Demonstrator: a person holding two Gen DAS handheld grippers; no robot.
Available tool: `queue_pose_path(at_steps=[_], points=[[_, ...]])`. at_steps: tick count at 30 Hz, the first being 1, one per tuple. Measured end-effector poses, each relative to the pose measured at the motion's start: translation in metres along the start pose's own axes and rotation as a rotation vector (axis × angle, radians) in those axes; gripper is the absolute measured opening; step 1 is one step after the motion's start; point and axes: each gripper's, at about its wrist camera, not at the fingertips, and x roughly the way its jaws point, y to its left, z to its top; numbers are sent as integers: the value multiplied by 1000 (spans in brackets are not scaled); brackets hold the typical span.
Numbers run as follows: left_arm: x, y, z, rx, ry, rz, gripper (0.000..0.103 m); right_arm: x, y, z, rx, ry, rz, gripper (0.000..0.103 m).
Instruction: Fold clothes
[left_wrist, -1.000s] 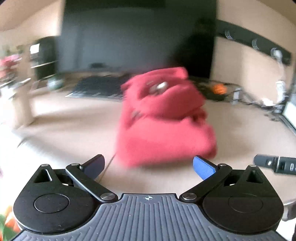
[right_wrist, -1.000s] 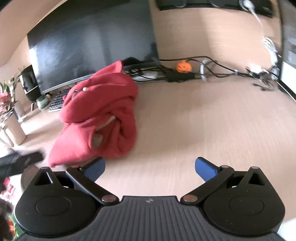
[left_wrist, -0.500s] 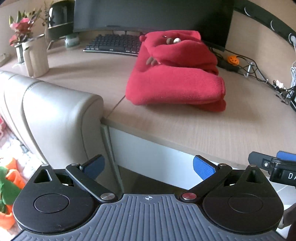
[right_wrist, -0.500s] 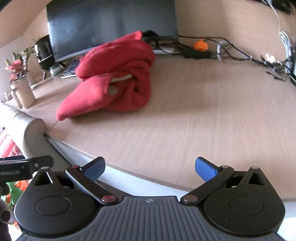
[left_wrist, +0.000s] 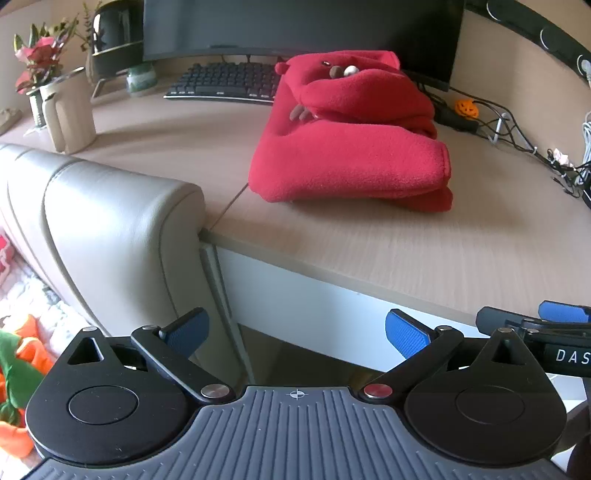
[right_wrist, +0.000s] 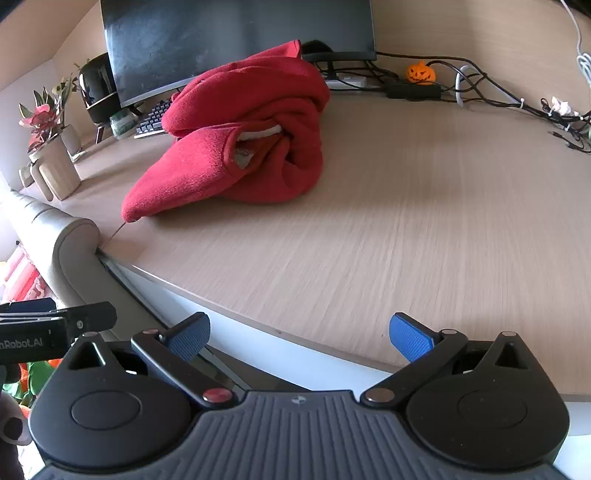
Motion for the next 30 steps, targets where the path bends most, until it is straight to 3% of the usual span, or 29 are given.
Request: queue_pose_path(at_steps=[19, 30], points=[[-1, -12, 2, 36, -4, -56, 103, -15, -9, -5, 37, -42, -30, 103], [-9, -5, -6, 8, -5, -54, 103, -17, -2, -8, 14, -37, -22, 103]])
